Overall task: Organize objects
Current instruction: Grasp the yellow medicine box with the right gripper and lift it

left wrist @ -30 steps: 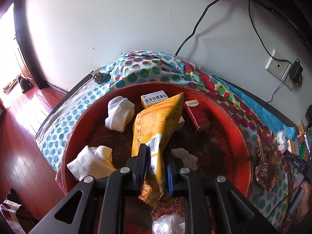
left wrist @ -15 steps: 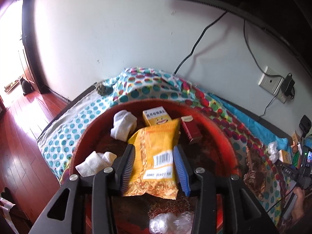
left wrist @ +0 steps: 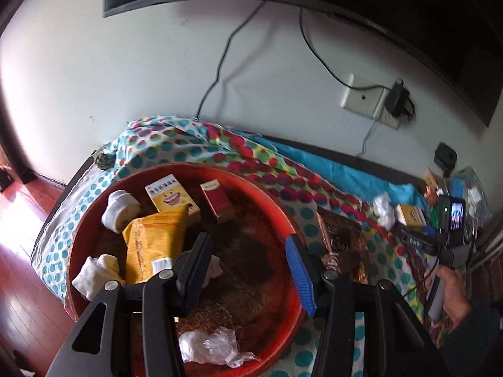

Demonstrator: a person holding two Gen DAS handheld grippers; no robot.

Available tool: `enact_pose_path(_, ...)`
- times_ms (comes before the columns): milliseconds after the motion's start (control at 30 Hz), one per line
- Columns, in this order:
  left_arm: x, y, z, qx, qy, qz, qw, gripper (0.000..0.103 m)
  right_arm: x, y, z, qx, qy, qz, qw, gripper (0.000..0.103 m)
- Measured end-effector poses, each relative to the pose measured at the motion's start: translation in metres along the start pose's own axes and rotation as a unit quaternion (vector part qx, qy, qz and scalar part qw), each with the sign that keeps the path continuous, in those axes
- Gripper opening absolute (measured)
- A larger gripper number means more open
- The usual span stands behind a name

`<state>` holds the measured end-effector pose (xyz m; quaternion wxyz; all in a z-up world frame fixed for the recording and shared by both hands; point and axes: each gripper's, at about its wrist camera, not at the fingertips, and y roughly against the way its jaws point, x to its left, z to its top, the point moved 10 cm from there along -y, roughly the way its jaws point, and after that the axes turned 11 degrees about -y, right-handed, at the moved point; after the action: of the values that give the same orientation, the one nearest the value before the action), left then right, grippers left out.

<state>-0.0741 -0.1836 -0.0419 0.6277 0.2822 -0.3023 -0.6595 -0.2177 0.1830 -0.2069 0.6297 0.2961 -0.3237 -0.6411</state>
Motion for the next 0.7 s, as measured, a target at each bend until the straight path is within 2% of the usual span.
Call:
enact_pose_path(233, 0.002, 0.010, 0.001, 0.013, -0.031, 0.026, 0.9991, 0.050, -0.004, 0.000, 0.001, -0.007, 0.011, -0.012, 1.000, 0.084)
enact_pose_path(333, 0.016, 0.026, 0.007, -0.001, -0.029, 0.048, 0.9984, 0.050, -0.006, -0.001, 0.002, -0.007, 0.011, -0.013, 1.000, 0.084)
enact_pose_path(433, 0.024, 0.037, 0.009, -0.011, -0.031, 0.051, 0.9982, 0.051, -0.011, -0.001, 0.003, -0.010, 0.015, -0.017, 1.000, 0.084)
enact_pose_path(633, 0.048, 0.050, 0.009, -0.016, 0.014, 0.018, 0.9996, 0.051, -0.018, 0.001, 0.000, -0.012, 0.011, -0.024, 1.000, 0.084)
enact_pose_path(700, 0.065, 0.056, 0.008, -0.018, 0.036, 0.026, 0.9988, 0.051, -0.021, 0.000, -0.002, -0.006, 0.000, -0.024, 1.000, 0.084)
